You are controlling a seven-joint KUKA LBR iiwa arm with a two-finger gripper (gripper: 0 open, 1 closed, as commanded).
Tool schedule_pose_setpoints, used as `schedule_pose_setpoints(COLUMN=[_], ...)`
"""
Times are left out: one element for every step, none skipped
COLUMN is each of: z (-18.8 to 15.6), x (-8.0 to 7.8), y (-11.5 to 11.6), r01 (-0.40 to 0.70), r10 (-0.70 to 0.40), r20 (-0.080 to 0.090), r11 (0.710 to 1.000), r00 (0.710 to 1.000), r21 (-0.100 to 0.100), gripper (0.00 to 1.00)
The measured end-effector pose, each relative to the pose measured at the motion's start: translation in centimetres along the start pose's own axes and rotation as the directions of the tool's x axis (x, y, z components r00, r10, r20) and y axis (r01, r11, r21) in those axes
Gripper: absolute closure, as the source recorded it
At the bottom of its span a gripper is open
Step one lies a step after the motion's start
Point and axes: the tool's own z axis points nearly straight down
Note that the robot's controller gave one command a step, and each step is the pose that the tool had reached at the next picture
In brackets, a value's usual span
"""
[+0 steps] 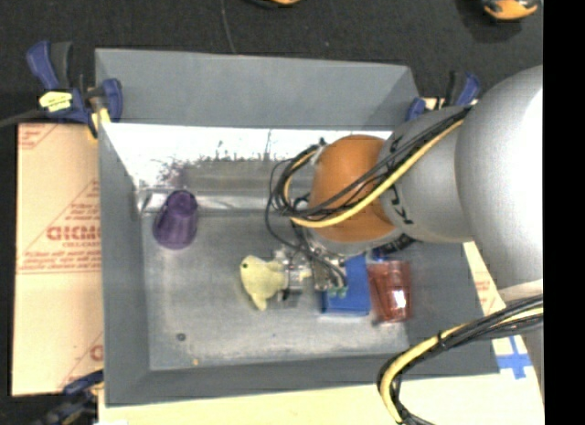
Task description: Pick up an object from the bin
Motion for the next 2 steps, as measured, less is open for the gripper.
schedule_pose_setpoints(z=[-4.4, -11.6], x=[0.0, -0.3], y=[0.7, 0.2], r01=[-0.006, -0.017], r10=[0.006, 0.017], r20=[-0.004, -0.006], r11=[1.0, 1.0], r00=[1.0, 1.0], r21=[0.0, 0.0], gripper=[1.0, 1.0])
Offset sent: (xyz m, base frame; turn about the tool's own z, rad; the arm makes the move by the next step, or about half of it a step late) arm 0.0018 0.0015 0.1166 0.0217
